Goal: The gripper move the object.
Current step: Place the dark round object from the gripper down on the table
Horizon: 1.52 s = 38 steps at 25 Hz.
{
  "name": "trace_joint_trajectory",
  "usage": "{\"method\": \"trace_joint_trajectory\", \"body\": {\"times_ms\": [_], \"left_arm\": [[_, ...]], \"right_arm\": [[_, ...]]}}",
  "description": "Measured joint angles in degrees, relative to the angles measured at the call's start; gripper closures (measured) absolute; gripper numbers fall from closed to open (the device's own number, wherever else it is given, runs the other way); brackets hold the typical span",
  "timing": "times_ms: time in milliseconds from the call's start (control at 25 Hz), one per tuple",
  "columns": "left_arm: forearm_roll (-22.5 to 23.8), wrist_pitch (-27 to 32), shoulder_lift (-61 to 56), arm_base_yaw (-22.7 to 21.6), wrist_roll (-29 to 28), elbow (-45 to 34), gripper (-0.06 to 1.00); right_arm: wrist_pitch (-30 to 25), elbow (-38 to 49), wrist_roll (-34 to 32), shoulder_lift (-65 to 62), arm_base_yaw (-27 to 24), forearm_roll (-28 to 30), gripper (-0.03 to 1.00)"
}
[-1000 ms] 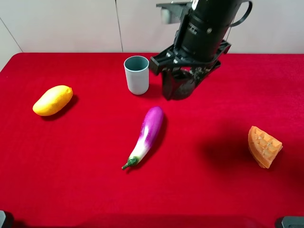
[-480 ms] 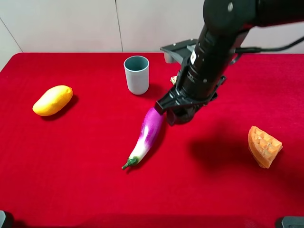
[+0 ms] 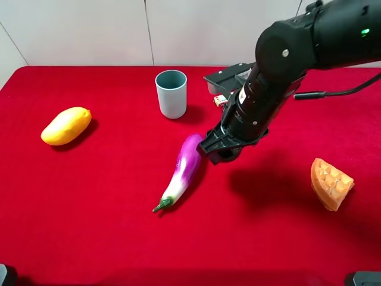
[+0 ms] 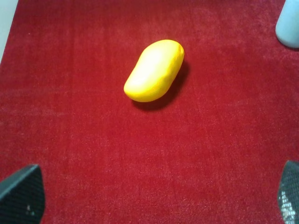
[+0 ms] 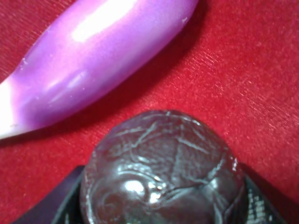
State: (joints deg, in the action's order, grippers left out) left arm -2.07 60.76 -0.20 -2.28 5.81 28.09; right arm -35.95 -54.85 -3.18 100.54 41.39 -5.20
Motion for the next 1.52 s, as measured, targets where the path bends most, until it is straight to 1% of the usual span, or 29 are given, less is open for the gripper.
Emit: {"method": "trace_joint_trajectory", "body": {"times_ms": [520, 960, 1080, 1320, 1520], "left_arm": [[0.0, 0.0, 0.0, 0.0, 0.0, 0.0, -0.05], [0.0, 0.0, 0.0, 0.0, 0.0, 0.0, -0.05], [0.0, 0.0, 0.0, 0.0, 0.0, 0.0, -0.05], [0.0, 0.0, 0.0, 0.0, 0.0, 0.0, -0.05], [0.0, 0.0, 0.0, 0.0, 0.0, 0.0, -0.05]], "right_arm": [[4.1, 0.1, 0.2, 7.3, 0.0, 0.3, 0.52], [4.3, 0.1, -0.7, 7.9, -0.2, 1.7, 0.52], [4.3, 0.1, -0.7, 7.9, -0.6, 2.5, 0.48], [4.3, 0.1, -0.7, 7.9, -0.6, 3.1, 0.34], [4.3, 0.1, -0.7, 7.9, -0.6, 3.1, 0.30]]}}
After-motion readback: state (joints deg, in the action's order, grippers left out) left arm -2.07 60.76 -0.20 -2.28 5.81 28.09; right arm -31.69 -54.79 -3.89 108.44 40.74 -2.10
